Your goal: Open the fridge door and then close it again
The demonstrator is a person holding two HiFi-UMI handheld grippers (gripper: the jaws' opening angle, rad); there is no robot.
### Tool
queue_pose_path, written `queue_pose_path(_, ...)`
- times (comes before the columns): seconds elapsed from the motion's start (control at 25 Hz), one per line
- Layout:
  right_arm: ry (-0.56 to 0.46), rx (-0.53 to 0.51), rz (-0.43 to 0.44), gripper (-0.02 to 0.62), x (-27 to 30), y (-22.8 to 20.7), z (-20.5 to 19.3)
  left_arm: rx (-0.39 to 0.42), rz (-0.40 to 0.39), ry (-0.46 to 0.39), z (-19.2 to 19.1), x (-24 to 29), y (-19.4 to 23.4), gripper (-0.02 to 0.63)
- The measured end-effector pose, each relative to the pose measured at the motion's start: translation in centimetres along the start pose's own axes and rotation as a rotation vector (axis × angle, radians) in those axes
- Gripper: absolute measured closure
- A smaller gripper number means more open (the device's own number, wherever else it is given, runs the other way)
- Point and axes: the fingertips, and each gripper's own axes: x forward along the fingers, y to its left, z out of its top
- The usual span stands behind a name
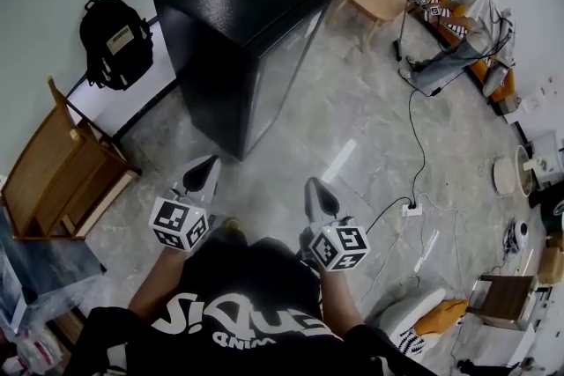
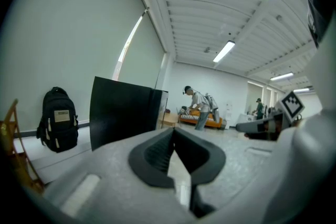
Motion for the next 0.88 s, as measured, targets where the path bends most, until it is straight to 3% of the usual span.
queue_pose_path(0.56,-0.009,-0.008,0.022,0.598,2.9,-2.3,2.8,-0.002,0.013,-0.048,2.8,3.7,0.6,0.604)
queue_pose_path(0.88,-0.009,-0.02,0.057,0.598,5.3,-4.0,4.7,-0.031,0.044,-0.028,2.2,5.3,1.3,0.527)
